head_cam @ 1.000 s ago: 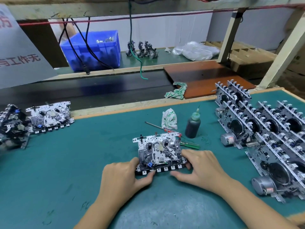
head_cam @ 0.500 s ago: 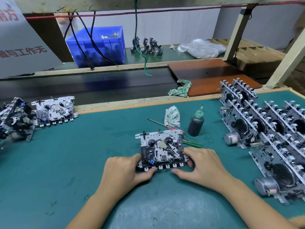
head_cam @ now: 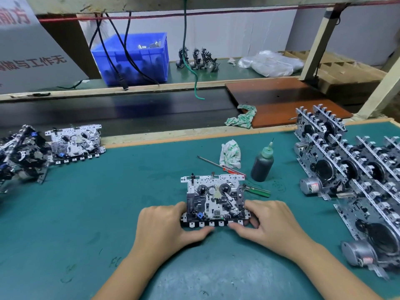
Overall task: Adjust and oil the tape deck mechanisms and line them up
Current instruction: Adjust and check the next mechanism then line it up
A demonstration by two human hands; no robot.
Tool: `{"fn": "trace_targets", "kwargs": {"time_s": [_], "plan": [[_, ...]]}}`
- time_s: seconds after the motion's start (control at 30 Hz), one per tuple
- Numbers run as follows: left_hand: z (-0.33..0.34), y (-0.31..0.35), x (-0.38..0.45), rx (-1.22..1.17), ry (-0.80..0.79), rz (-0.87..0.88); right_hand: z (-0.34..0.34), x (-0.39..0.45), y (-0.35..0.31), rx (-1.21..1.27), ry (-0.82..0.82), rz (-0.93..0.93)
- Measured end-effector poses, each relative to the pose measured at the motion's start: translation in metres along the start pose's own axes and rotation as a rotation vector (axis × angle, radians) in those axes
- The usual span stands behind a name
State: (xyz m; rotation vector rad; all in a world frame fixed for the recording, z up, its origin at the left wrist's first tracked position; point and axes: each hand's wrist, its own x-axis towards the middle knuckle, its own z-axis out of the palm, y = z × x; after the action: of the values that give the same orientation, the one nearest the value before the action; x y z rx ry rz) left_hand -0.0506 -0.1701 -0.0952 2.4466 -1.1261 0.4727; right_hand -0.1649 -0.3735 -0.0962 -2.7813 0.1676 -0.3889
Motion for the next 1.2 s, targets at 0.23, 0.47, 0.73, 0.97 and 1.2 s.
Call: {"fn": "trace_targets", "kwargs": {"time_s": [0.23, 0.47, 0.73, 0.97, 1.2], "plan": [[0.002, -0.001, 0.001, -0.037, -0.029, -0.02, -0.003, 0.001, 0.0, -0.035, -0.083, 0.006], [-0.001, -0.007, -0.001, -0.168, -0.119, 0.095, -0.005, 0.002, -0.002, -0.016, -0.095, 0.068], [-0.002, -0.009, 0.0, -0.183, -0.163, 0.042, -0.004, -0.001, 0.003, -0.04, -0.035, -0.041], [-0.004, -0.008, -0.001, -0.059, -0.128, 0.076, -0.004, -0.001, 0.0, -0.039, 0.049, -0.114], [-0.004, -0.008, 0.0, 0.002, -0.096, 0.099, -0.005, -0.002, -0.002, -0.068, 0.056, -0.121]]}}
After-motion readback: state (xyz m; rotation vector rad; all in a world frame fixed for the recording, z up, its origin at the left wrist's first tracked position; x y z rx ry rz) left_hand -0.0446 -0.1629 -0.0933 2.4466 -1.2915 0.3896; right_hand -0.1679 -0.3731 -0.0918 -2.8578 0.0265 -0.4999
